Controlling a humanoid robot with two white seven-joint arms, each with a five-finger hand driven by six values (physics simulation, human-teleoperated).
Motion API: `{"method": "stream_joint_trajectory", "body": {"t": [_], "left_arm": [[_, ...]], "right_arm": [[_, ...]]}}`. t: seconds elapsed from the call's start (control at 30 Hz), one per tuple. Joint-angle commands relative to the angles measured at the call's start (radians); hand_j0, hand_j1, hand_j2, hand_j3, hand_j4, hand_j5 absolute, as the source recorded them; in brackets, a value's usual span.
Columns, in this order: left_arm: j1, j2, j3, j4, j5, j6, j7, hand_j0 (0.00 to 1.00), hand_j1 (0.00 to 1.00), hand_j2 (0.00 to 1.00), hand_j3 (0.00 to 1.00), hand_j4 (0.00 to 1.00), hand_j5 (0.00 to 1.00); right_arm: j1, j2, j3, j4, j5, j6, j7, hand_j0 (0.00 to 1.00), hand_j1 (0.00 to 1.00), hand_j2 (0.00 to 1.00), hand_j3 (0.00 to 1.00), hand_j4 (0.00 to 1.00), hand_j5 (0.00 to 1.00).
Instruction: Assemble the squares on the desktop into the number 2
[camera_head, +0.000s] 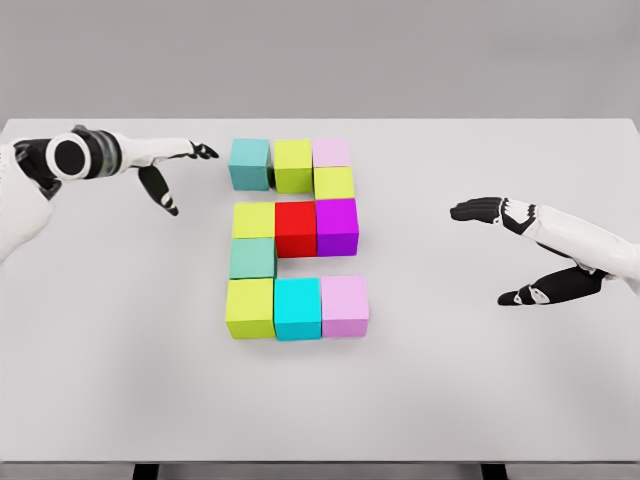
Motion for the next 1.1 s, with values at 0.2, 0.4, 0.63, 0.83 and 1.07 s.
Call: {"method": "stream_joint_trajectory", "body": {"t": [0.2,0.4,0.63,0.83,1.07], "left_arm": [[-0.002,-0.023,-0.010,0.000,0.002,-0.002,0.000,1.00,1.00,1.00,1.00,1.00,1.00],[-0.003,-0.035,-0.013,0.000,0.000,-0.003,0.000,1.00,1.00,1.00,1.00,1.00,1.00],[-0.003,-0.042,-0.015,0.000,0.000,-0.007,0.000,1.00,1.00,1.00,1.00,1.00,1.00],[-0.003,-0.040,-0.013,0.000,0.000,-0.008,0.000,1.00,1.00,1.00,1.00,1.00,1.00],[-0.008,0.029,-0.001,0.000,0.043,-0.014,0.000,1.00,1.00,1.00,1.00,1.00,1.00]], "right_arm": [[0.000,-0.001,0.001,0.000,-0.008,0.003,0.000,1.00,1.00,1.00,1.00,1.00,1.00],[0.000,0.002,0.001,0.000,-0.008,0.003,0.000,1.00,1.00,1.00,1.00,1.00,1.00],[0.000,0.002,0.001,0.001,-0.008,0.003,0.000,1.00,1.00,1.00,1.00,1.00,1.00],[0.000,0.002,0.001,0.000,-0.008,0.003,0.000,1.00,1.00,1.00,1.00,1.00,1.00],[0.000,0.002,0.001,0.000,-0.008,0.003,0.000,1.00,1.00,1.00,1.00,1.00,1.00]]}}
